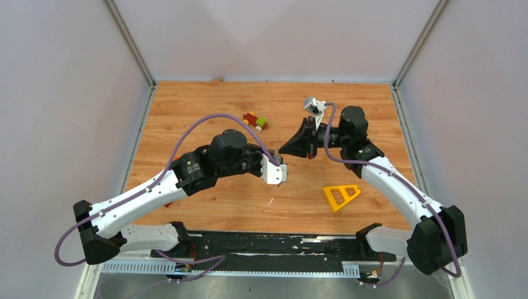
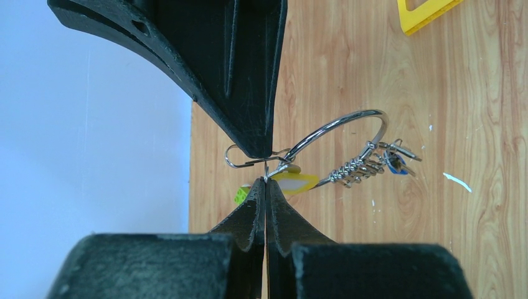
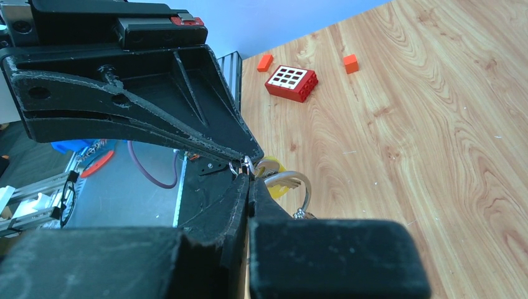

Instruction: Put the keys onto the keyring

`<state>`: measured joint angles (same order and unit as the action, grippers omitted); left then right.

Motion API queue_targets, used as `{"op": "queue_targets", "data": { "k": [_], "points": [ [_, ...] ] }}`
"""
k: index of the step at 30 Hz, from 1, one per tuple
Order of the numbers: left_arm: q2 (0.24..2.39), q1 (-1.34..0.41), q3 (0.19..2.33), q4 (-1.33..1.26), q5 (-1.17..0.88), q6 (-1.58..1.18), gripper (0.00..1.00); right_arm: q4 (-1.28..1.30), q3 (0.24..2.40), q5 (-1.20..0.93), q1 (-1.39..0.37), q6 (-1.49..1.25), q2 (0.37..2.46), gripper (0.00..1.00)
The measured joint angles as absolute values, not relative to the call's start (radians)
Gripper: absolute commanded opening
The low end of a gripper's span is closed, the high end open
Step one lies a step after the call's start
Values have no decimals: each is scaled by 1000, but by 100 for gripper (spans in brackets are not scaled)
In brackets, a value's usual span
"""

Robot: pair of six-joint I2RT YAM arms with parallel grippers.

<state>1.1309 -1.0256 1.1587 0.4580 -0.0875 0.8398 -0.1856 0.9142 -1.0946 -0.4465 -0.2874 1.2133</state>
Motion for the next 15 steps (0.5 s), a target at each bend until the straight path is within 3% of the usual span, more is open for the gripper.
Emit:
{"op": "queue_targets", "data": {
  "k": [15],
  "points": [
    [1132,-1026,1159,458,-74,838,0,-186,914,-1095,-454,-287,1213,0]
  ]
}}
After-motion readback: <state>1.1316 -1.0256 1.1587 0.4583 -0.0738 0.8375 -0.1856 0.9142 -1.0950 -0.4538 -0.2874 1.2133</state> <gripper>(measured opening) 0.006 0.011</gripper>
